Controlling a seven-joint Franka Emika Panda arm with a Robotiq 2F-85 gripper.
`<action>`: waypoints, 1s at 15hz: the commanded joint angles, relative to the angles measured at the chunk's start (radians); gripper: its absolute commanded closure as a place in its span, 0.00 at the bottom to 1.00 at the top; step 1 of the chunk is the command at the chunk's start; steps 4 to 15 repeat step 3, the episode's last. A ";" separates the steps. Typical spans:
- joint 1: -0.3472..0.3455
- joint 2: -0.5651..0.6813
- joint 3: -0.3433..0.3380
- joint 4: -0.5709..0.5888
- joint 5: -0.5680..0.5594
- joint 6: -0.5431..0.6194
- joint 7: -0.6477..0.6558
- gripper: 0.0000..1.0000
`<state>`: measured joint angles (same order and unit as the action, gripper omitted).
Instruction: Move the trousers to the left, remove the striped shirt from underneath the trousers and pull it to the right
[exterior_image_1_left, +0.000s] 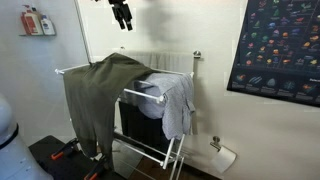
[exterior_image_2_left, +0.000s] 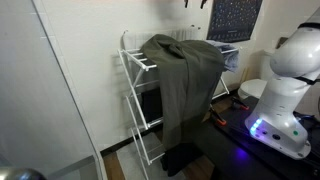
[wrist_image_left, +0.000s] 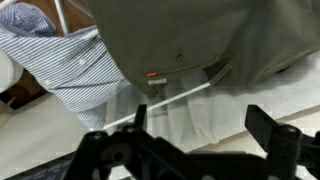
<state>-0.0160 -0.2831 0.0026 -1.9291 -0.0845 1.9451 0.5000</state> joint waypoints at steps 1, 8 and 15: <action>0.008 -0.065 0.012 -0.090 0.074 0.043 -0.103 0.00; 0.007 -0.077 0.018 -0.116 0.092 0.045 -0.132 0.00; 0.007 -0.077 0.018 -0.116 0.092 0.045 -0.132 0.00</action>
